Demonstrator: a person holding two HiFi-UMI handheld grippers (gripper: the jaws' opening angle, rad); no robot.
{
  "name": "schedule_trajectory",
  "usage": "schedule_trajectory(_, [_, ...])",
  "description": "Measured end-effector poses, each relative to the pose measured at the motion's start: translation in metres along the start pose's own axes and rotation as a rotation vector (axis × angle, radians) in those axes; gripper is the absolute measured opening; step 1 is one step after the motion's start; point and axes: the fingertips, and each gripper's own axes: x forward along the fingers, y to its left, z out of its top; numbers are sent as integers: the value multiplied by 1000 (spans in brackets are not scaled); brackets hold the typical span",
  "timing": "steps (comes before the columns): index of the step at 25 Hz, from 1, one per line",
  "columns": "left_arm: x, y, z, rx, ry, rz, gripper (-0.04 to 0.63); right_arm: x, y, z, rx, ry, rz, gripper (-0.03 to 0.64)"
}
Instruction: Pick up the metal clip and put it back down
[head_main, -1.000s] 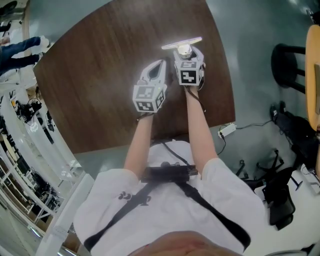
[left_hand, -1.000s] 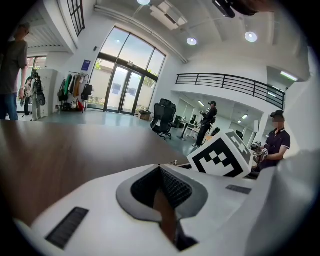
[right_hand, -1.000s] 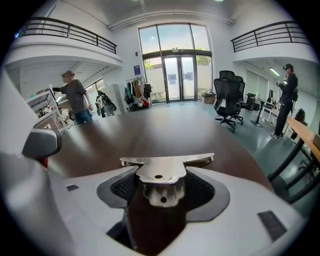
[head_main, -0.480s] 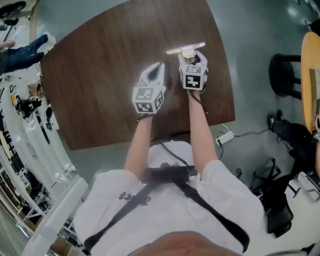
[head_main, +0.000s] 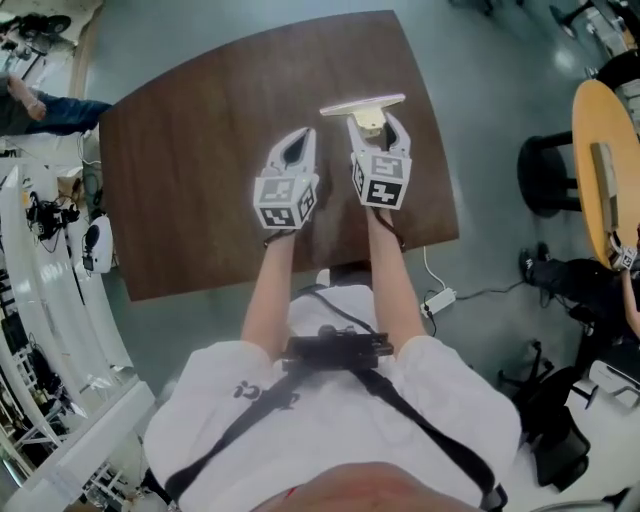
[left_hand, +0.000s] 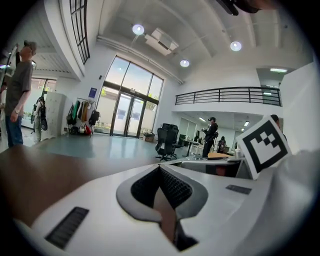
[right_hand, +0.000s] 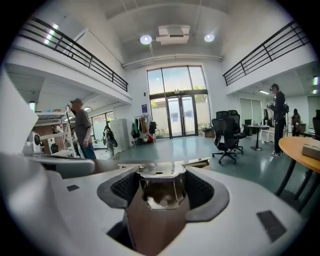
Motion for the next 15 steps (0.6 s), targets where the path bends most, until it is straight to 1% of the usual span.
schedule_trajectory(6, [-55, -8, 56, 63, -115, 13, -5, -63, 40, 64, -18, -162, 40, 295])
schedule_trajectory(10, [-93, -13, 90, 86, -192, 43, -5, -103, 62, 107, -6, -262, 78, 295])
schedule_trajectory(15, [-146, -15, 129, 104, -274, 90, -5, -153, 95, 152, -26, -371, 130, 295])
